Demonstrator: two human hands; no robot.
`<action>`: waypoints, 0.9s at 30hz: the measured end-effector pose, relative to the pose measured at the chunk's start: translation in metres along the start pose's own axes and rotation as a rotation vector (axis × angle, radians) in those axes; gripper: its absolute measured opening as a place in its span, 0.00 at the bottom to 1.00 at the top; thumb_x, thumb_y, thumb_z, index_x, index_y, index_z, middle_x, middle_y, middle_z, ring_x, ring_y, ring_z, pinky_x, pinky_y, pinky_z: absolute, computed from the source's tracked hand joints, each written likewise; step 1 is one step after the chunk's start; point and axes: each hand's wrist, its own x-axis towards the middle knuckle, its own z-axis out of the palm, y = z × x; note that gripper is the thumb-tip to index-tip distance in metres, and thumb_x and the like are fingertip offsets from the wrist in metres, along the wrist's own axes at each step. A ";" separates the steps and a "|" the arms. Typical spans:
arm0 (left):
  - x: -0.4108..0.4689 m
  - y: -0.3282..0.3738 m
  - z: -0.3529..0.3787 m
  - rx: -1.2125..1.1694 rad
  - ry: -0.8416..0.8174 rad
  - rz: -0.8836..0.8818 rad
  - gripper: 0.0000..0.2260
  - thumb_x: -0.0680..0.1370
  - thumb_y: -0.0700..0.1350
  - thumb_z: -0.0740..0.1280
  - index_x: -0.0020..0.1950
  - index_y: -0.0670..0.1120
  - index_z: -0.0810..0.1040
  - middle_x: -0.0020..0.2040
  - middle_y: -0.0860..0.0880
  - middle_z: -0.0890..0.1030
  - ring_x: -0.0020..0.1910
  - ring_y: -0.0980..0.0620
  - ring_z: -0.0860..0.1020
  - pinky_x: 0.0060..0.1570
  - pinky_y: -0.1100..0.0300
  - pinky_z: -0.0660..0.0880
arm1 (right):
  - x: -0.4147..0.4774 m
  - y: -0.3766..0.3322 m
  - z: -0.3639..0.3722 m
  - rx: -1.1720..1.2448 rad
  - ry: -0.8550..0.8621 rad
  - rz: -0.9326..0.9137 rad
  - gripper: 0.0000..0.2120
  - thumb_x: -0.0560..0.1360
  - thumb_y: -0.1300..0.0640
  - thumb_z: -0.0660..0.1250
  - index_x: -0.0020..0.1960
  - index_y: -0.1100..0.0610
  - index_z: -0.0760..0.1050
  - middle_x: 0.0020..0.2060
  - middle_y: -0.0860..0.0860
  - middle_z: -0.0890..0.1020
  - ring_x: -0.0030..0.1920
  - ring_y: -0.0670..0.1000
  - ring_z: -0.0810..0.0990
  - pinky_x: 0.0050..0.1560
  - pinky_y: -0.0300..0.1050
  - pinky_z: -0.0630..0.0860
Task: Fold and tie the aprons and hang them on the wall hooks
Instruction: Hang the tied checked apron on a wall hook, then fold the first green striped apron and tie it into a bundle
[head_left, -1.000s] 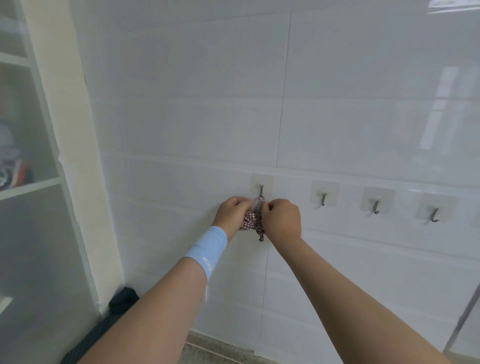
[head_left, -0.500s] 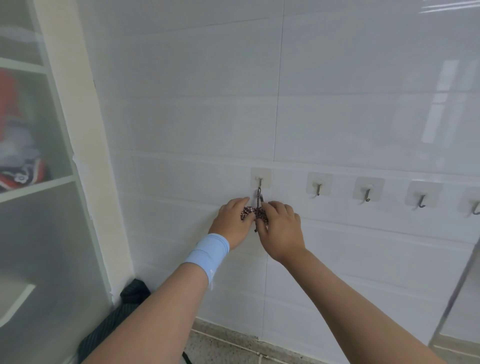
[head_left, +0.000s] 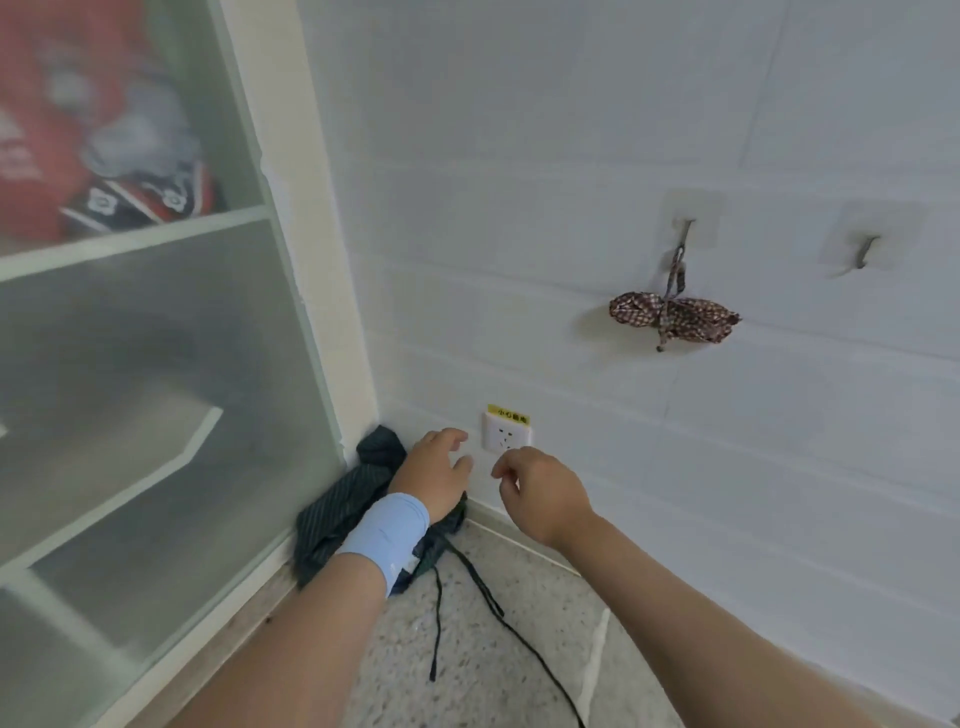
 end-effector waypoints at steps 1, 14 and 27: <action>-0.002 -0.026 0.004 0.008 -0.022 -0.050 0.17 0.82 0.48 0.60 0.72 0.51 0.68 0.67 0.50 0.72 0.64 0.50 0.72 0.65 0.50 0.71 | 0.004 -0.002 0.024 0.013 -0.116 0.034 0.13 0.80 0.57 0.59 0.60 0.53 0.79 0.58 0.52 0.80 0.56 0.54 0.79 0.55 0.47 0.76; 0.036 -0.252 0.026 0.400 -0.290 -0.394 0.20 0.81 0.48 0.59 0.73 0.62 0.68 0.80 0.50 0.38 0.79 0.45 0.42 0.77 0.49 0.54 | 0.112 -0.031 0.229 -0.017 -0.446 0.030 0.25 0.77 0.62 0.63 0.71 0.44 0.70 0.79 0.52 0.51 0.78 0.58 0.51 0.74 0.55 0.62; 0.043 -0.270 0.021 -0.113 0.101 -0.336 0.11 0.76 0.41 0.68 0.55 0.53 0.71 0.50 0.53 0.77 0.47 0.54 0.76 0.48 0.59 0.73 | 0.168 -0.039 0.277 -0.259 -0.352 -0.219 0.17 0.79 0.51 0.63 0.67 0.47 0.76 0.56 0.53 0.77 0.56 0.57 0.76 0.53 0.49 0.72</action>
